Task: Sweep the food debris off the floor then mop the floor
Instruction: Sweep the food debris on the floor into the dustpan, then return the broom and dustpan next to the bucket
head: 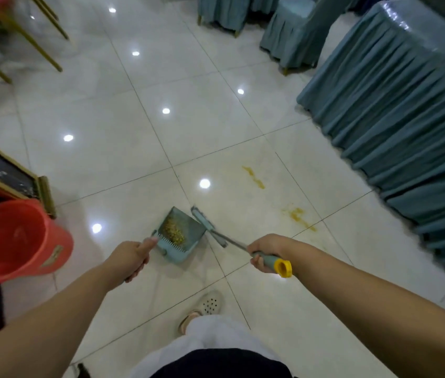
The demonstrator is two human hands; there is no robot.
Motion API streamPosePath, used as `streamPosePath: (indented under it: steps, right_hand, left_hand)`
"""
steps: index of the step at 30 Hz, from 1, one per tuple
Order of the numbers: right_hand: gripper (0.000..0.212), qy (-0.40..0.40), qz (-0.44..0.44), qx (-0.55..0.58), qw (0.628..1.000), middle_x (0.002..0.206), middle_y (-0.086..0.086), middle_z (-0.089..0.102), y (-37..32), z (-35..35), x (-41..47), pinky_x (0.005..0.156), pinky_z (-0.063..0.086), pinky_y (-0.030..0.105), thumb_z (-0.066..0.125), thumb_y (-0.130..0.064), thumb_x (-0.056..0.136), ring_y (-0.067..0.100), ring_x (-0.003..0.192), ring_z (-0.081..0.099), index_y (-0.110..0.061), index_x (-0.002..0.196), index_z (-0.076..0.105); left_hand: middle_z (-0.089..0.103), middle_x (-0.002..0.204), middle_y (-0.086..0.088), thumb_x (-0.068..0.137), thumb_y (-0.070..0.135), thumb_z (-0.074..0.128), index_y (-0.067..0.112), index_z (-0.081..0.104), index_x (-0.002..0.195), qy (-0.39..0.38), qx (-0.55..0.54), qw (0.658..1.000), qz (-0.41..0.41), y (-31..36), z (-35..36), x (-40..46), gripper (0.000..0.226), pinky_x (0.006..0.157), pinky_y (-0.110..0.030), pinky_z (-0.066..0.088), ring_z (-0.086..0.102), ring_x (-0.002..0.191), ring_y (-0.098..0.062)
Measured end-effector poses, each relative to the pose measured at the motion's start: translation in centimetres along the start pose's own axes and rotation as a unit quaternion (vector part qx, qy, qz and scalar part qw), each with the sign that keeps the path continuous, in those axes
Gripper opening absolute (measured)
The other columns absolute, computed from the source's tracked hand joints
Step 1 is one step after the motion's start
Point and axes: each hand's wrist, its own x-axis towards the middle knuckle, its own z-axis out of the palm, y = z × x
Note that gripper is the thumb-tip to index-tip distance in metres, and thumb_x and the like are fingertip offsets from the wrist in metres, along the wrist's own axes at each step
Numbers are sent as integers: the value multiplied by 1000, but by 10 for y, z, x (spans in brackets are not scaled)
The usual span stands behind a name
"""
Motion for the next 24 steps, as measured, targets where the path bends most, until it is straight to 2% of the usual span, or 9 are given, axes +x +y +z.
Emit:
streamPosePath:
  steps: [2, 7, 12, 18, 21, 24]
  right_hand:
    - [19, -1, -15, -4, 1000, 68, 12, 45, 3, 14, -9, 29, 37, 12, 48, -10, 97, 11, 28, 43, 0, 82, 46]
    - [18, -25, -30, 32, 999, 66, 10, 44, 16, 48, -27, 28, 36, 12, 49, -10, 96, 13, 22, 41, -1, 81, 46]
    - [16, -42, -72, 20, 996, 63, 10, 43, 34, 96, -51, 27, 36, 12, 46, -9, 97, 10, 21, 38, -1, 84, 46]
    - [18, -65, -114, -13, 991, 64, 10, 43, 65, 152, -81, 26, 34, 11, 45, -9, 98, 8, 21, 38, 1, 83, 46]
    - [13, -102, -128, 3, 987, 67, 8, 44, 73, 173, -93, 28, 37, 11, 46, -9, 96, 8, 25, 41, -2, 86, 45]
    - [7, -144, -145, 9, 979, 69, 10, 46, 76, 199, -108, 29, 38, 12, 45, -8, 95, 7, 28, 43, -4, 90, 44]
  left_hand:
    - [41, 51, -5, 93, 51, 44, 6, 51, 68, 24, -14, 1000, 6, -22, -1, -19, 52, 40, -20, 29, 32, 40, -15]
    - [45, 53, -10, 91, 53, 45, 7, 52, 65, 89, -11, 995, 32, -62, -10, -71, 54, 39, -19, 31, 36, 39, -17]
    - [45, 47, -5, 89, 60, 45, 9, 50, 61, 173, -17, 984, 45, -107, -30, -130, 58, 38, -20, 31, 37, 36, -18]
    - [43, 46, -1, 91, 56, 42, 7, 55, 62, 264, -42, 960, 78, -153, -48, -207, 58, 45, -25, 30, 37, 40, -17]
    - [42, 44, 1, 92, 53, 44, 13, 48, 53, 320, -39, 941, 101, -170, -54, -247, 56, 48, -27, 30, 37, 41, -16]
    - [42, 42, 3, 86, 63, 46, 15, 47, 50, 364, -25, 924, 114, -182, -63, -282, 60, 47, -27, 31, 39, 41, -15]
